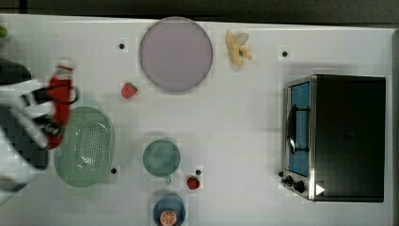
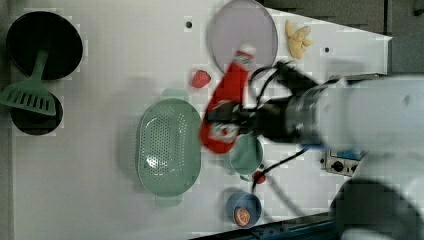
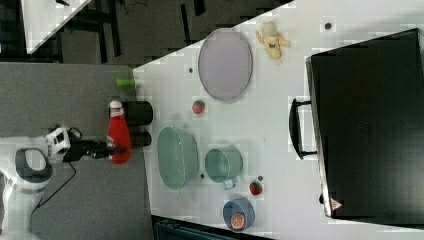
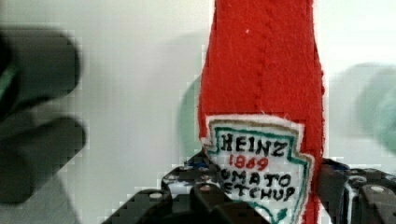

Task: Pick ketchup from strainer and place it on the table

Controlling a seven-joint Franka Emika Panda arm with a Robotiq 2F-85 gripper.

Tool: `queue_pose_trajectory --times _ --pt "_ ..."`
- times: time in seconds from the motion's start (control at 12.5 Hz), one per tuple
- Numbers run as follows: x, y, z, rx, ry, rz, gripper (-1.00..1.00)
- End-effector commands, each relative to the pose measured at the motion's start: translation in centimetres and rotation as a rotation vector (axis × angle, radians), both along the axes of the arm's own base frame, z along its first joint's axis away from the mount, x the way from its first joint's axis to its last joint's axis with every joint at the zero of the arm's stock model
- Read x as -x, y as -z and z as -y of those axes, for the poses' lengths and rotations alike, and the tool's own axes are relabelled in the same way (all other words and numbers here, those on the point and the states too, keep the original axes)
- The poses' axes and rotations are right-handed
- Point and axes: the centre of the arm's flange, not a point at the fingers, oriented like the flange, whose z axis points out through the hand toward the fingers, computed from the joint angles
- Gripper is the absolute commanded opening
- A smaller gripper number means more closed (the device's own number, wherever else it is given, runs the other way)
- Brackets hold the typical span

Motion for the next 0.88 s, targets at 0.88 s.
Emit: queue_pose_trajectory --times 0.88 --pt "-8.5 4.1 31.3 0.139 0.044 -0.039 0.18"
